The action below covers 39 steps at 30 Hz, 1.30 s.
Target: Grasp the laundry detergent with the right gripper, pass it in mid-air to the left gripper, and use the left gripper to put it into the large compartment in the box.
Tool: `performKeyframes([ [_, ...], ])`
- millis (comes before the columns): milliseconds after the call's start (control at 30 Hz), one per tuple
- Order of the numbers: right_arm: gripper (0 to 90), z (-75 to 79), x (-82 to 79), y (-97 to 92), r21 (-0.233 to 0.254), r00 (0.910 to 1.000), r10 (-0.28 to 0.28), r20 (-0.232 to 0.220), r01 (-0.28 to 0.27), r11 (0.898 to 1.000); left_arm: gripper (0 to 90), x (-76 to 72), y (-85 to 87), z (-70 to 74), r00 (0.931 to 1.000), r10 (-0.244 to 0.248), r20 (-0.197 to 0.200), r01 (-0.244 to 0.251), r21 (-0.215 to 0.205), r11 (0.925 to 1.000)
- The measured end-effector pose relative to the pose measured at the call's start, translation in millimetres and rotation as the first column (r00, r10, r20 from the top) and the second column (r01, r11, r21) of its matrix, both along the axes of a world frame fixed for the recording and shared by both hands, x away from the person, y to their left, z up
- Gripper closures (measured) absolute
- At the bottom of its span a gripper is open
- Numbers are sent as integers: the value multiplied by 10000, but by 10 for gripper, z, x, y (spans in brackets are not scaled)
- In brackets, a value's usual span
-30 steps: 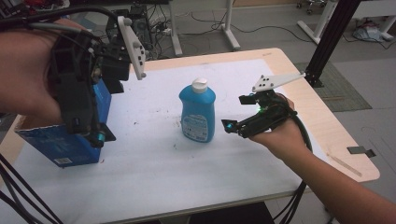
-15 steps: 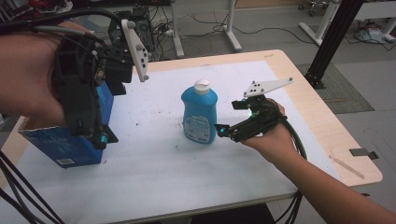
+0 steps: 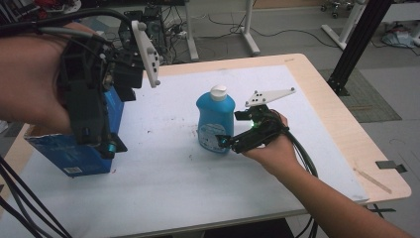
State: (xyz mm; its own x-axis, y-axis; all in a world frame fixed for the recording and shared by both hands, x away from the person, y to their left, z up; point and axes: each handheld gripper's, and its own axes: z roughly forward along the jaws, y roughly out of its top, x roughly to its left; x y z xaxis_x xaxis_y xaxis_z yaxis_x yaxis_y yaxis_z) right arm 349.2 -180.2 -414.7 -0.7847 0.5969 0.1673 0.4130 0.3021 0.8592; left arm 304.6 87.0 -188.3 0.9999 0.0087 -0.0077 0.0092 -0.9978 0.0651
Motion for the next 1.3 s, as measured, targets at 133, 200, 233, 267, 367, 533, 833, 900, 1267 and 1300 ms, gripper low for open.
performKeyframes([
  [133, 10, -34, 29, 65, 14, 10000, 40, -24, -40, 10000, 17, 5, 22, -4, 10000, 33, -4, -33, 24, 10000],
  [200, 10, -41, 36, 77, 32, 10000, 29, -21, -29, 10000, 17, 6, 31, -9, 10000, 48, -19, -48, 11, 10000],
  [233, 10, -57, 50, 98, 71, 10000, 17, -5, -17, 10000, 17, 8, 41, -16, 10000, 64, -15, -64, 3, 10000],
  [267, 10, -57, 50, 98, 71, 10000, 17, -5, -17, 10000, 17, 8, 41, -16, 10000, 64, -15, -64, 3, 10000],
  [367, 10, -82, 69, 127, 143, 10000, -6, 9, 6, 9999, 17, 10, 56, -21, 10000, 82, -43, -82, 15, 10000],
  [533, 10, -108, 94, 149, 209, 10000, -24, -51, 25, 9998, 17, 5, 71, -29, 9999, 149, -44, -149, 19, 9999],
  [833, 11, -164, 141, 191, 298, 10000, 11, -68, -9, 9996, 17, 4, 77, -20, 9999, 133, -35, -133, 53, 9999],
  [900, 11, -166, 142, 195, 295, 10000, 27, -86, -25, 9996, 17, 5, 80, -20, 9999, 131, -40, -131, 42, 9999],
  [1267, 144, -183, 150, 210, 299, 9991, 342, 255, -349, 9989, 17, 17, 102, -36, 9998, 211, -50, -211, 46, 9998],
  [1300, 144, -178, 146, 210, 360, 9989, 362, 289, -373, 9987, 17, 17, 106, -36, 9998, 209, -52, -209, 43, 9998],
])
